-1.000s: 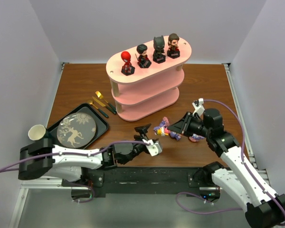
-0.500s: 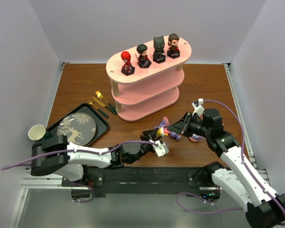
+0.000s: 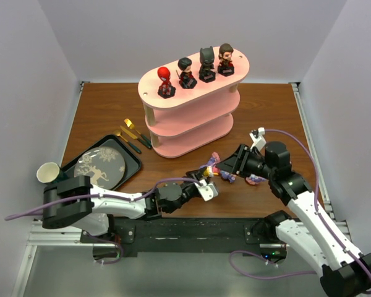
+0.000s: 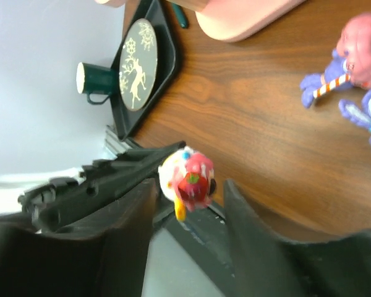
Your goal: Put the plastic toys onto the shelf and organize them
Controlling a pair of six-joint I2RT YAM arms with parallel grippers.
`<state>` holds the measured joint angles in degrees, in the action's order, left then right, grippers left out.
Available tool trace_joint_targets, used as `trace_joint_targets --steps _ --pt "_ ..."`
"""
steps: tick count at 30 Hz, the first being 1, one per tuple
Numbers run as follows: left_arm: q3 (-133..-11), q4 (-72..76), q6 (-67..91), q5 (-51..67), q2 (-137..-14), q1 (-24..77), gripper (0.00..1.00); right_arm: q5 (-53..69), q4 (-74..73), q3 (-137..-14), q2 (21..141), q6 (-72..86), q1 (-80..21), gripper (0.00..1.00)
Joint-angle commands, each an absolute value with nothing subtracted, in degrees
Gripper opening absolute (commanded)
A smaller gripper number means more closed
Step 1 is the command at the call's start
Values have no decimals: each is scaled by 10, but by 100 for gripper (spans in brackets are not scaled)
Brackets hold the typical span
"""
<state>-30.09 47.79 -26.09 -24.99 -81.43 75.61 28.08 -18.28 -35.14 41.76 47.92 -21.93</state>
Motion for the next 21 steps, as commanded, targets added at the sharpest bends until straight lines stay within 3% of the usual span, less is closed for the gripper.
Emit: trace_joint_targets --steps 1,12,21 --pt "-264 569 -93 -181 -759 709 0 277 -108 -349 382 442 -223 57" --pt "-179 672 136 -20 -666 634 0 399 136 -281 395 326 -223 68" --pt "-159 769 216 66 -689 599 0 482 309 -274 464 372 -223 74"
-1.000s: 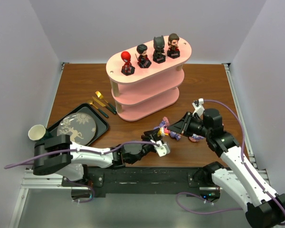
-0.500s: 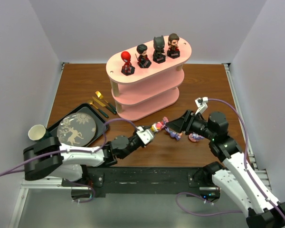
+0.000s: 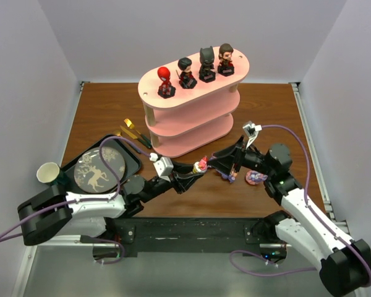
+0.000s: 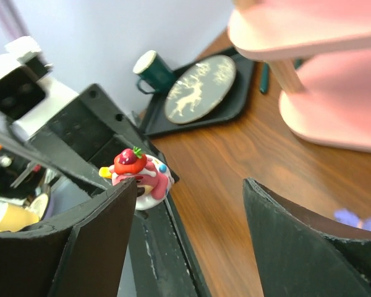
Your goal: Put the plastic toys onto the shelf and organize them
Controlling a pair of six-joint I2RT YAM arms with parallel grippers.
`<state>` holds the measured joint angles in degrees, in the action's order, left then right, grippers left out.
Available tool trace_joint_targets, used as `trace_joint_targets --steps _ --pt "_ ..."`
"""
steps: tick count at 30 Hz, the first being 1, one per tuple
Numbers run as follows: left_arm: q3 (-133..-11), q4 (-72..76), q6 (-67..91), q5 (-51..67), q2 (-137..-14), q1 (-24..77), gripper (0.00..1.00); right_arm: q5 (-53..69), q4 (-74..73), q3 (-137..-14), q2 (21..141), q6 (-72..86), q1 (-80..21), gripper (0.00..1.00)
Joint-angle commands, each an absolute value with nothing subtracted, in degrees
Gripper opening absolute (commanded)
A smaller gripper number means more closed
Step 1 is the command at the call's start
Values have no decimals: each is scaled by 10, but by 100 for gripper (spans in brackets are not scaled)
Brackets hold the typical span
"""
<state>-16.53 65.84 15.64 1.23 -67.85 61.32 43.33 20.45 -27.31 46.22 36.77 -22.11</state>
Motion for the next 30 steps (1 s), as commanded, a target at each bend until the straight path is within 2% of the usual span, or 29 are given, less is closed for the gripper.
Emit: trace_joint_targets --steps 1,11,30 --pt "-160 773 220 68 -693 599 0 484 308 -274 461 372 -223 74" --pt "-172 803 242 63 -729 589 0 488 295 -269 446 367 -236 75" --pt "-187 807 240 53 -732 590 0 415 237 -256 451 330 -294 74"
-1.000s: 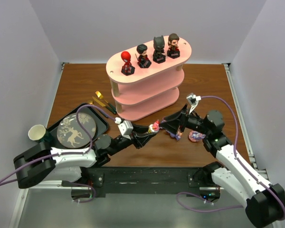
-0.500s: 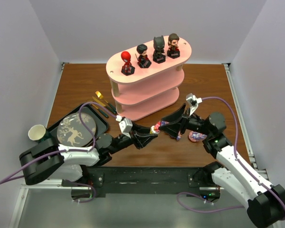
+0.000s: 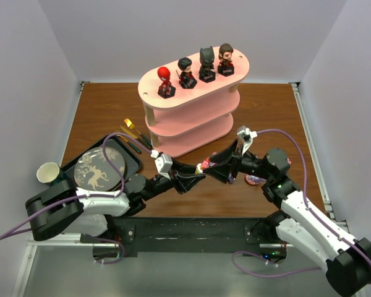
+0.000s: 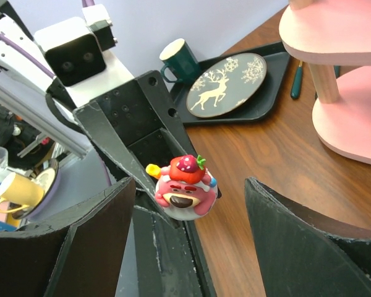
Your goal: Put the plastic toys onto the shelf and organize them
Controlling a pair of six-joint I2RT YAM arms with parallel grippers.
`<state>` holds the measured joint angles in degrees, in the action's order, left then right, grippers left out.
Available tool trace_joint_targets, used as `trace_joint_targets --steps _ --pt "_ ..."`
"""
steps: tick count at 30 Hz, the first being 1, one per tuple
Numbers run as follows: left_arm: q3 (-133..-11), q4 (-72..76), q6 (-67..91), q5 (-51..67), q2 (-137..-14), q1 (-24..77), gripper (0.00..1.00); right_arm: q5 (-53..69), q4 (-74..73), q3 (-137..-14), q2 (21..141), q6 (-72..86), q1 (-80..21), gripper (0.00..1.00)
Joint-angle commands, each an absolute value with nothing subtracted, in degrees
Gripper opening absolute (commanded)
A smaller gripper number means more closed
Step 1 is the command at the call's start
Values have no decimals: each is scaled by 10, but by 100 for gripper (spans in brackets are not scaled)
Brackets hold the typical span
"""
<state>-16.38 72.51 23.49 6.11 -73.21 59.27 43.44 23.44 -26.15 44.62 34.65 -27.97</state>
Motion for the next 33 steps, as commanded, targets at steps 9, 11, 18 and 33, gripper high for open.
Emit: trace_joint_targets --steps 9,11,18,33 --pt "-192 816 246 46 -734 589 0 384 257 -250 465 329 -328 71" --pt "-191 819 247 45 -735 589 0 377 260 -249 466 329 -332 69" --pt "-187 824 252 43 -737 589 0 356 277 -243 467 333 -342 52" --pt "-185 837 273 62 -758 589 10 280 287 -256 462 320 -344 15"
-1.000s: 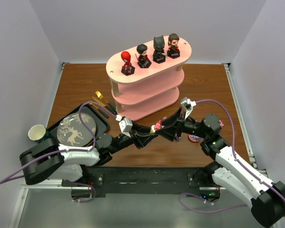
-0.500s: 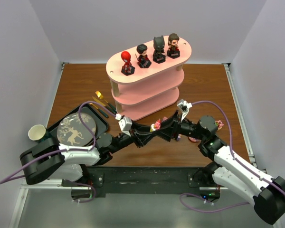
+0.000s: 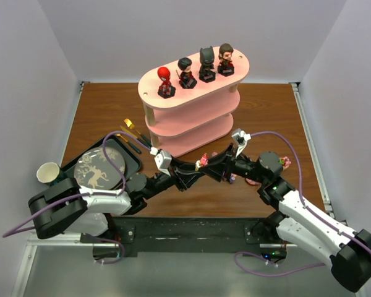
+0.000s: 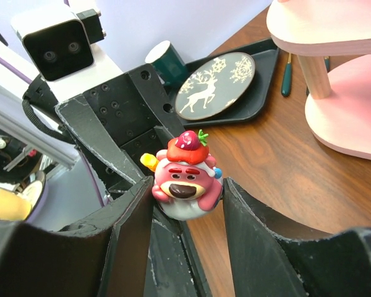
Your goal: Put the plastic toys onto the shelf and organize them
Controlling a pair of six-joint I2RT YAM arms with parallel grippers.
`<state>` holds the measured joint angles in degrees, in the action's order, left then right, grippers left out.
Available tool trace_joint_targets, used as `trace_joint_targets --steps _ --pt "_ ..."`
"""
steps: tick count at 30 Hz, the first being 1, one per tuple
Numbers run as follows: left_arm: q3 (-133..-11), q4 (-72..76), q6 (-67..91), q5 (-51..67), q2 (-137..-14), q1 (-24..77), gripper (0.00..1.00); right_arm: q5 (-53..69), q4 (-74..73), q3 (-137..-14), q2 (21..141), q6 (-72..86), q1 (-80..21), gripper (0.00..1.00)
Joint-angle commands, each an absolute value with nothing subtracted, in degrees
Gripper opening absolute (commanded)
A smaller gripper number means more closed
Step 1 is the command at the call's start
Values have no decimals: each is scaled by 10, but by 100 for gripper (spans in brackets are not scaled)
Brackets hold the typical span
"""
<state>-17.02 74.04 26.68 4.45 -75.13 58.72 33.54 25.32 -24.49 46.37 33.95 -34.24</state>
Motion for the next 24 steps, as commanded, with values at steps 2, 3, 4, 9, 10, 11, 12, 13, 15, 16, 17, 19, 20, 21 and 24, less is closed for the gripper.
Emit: trace_joint_targets --steps 2,3,4,9,10,11,12,13,15,16,17,19,20,21,24 --pt "-187 835 275 66 -763 590 13 274 287 -260 465 314 -344 13" --pt "-186 837 277 69 -765 590 15 272 280 -265 467 310 -345 10" --pt "-185 838 277 69 -767 590 23 271 277 -268 469 306 -345 8" --pt "-170 806 265 30 -729 589 55 234 211 -296 470 239 -345 0" --pt "-169 763 261 20 -716 589 66 227 203 -301 471 227 -343 0" --pt "-169 737 251 10 -702 589 70 220 195 -311 475 207 -344 0" --pt "-169 710 246 -14 -673 589 73 210 185 -315 476 195 -343 0" --pt "-168 658 243 -26 -656 589 78 195 178 -322 480 182 -343 0" --pt "-173 590 240 -74 -602 587 81 183 155 -347 496 138 -343 0" --pt "-178 507 241 -89 -584 586 83 178 147 -356 501 123 -343 0" --pt "-185 462 242 -103 -566 583 83 159 139 -373 513 93 -342 0" --pt "-213 328 242 -139 -514 579 86 137 127 -387 522 63 -340 0" --pt "-234 283 245 -154 -498 573 86 118 124 -398 527 34 -337 0" --pt "-245 241 247 -176 -472 568 86 105 123 -403 537 20 -335 0" --pt "-285 95 258 -180 -432 521 89 80 133 -421 565 -29 -318 0"
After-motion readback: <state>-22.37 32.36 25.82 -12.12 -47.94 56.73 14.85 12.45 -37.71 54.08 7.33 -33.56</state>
